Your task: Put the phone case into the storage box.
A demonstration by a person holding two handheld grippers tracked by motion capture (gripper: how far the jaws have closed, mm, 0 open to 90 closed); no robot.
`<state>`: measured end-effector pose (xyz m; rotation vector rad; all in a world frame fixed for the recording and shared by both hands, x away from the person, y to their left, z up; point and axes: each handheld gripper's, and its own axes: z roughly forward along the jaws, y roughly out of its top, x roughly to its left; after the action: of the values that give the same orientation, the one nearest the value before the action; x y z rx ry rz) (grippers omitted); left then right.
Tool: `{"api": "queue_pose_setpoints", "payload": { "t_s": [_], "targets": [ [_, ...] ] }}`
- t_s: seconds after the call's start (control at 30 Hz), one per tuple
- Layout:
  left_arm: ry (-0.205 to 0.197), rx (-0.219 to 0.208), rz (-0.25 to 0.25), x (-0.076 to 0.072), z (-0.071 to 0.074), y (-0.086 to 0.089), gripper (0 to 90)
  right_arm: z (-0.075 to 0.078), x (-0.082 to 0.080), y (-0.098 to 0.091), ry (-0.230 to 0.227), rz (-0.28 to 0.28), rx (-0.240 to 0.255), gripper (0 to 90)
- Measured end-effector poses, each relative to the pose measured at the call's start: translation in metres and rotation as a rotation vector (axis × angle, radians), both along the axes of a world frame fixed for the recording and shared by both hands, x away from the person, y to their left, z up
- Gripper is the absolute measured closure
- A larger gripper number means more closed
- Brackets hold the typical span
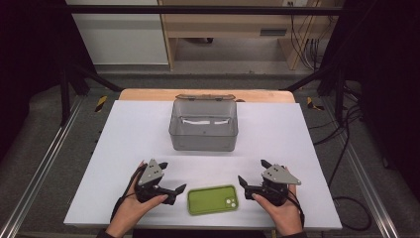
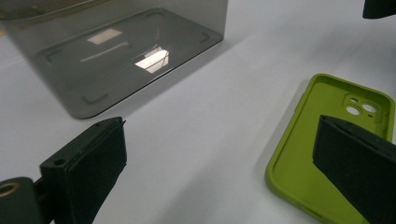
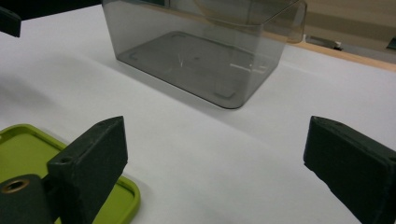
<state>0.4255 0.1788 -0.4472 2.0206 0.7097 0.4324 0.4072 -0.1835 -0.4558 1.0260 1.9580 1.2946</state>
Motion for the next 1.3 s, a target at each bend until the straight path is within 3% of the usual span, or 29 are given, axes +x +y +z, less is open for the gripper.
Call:
{"api": "queue_pose_setpoints", "payload": {
  "t_s": [0.3, 0.37, 0.63, 0.87, 1.0, 1.3],
  "targets": [
    [0.047, 0.111, -0.127, 0.013, 0.002, -0.035, 4.2, -0.002, -0.007, -0.018, -0.014, -0.025, 0.03, 4.6],
    [0.064, 0.108, -0.154, 0.013, -0.001, -0.041, 5.5, -0.003, -0.007, -0.02, -0.012, -0.033, 0.03, 4.6],
    [0.073, 0.213, -0.209, 0.012, -0.014, -0.054, 20.7, -0.005, -0.005, -0.025, -0.008, -0.051, 0.023, 5.1],
    [0.103, 0.248, -0.224, 0.011, -0.017, -0.054, 46.0, -0.007, -0.004, -0.024, -0.001, -0.054, 0.019, 5.4],
    [0.125, 0.245, -0.224, 0.013, -0.019, -0.051, 58.8, -0.007, -0.004, -0.023, 0.0, -0.051, 0.014, 5.4],
    [0.17, 0.228, -0.245, 0.015, -0.024, -0.052, 71.9, -0.007, -0.004, -0.024, 0.002, -0.054, 0.02, 5.4]
  ]
}}
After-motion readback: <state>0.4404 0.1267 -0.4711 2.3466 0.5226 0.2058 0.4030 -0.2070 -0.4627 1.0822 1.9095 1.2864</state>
